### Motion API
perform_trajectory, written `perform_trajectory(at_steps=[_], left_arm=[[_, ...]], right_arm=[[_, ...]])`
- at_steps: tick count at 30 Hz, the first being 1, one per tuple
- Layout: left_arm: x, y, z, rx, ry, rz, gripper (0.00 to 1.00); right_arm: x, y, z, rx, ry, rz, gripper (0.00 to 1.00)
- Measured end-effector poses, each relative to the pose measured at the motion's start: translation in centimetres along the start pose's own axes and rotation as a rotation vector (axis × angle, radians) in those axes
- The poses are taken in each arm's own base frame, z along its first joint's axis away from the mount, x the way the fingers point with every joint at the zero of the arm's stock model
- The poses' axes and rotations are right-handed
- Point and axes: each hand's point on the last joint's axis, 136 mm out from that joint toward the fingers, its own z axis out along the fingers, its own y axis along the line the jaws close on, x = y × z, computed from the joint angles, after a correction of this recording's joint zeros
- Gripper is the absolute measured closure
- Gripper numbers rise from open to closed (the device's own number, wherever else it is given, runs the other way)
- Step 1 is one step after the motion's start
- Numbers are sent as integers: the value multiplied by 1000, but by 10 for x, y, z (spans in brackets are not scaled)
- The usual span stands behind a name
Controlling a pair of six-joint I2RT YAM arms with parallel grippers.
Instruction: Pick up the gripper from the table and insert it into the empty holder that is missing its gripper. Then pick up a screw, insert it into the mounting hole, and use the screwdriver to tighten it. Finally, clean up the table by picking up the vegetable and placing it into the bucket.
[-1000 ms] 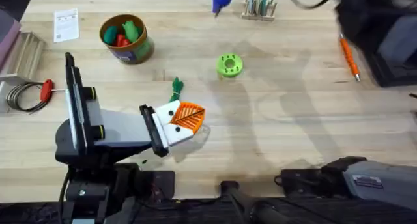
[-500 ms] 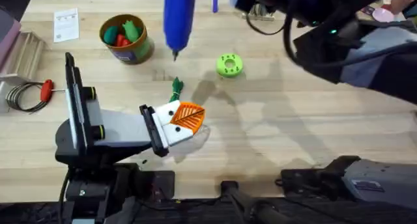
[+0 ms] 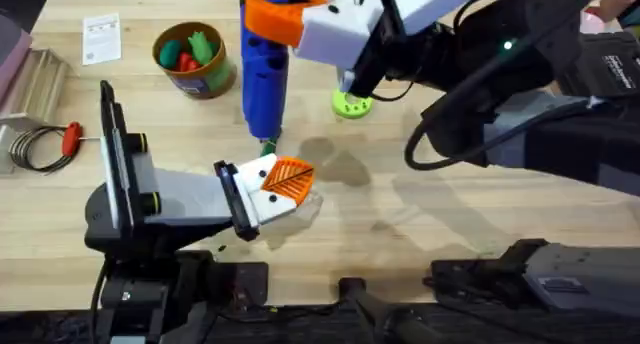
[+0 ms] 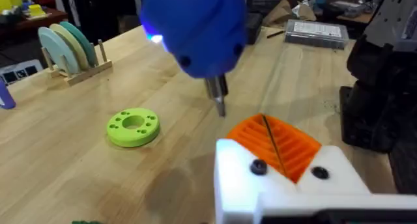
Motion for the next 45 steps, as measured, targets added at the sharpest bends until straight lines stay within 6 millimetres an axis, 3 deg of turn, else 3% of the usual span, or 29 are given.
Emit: perform_trajectory(at_steps=[16,34,45], left_arm=[[0,0,0,0,0,0,995],[0,0,0,0,0,0,995],[0,0,0,1,0,0,995]], right_arm=[[12,42,8,-181,44,-88,978],[22,59,12,-248,68,-132,978],[24,58,12,-245,71,-152,978]])
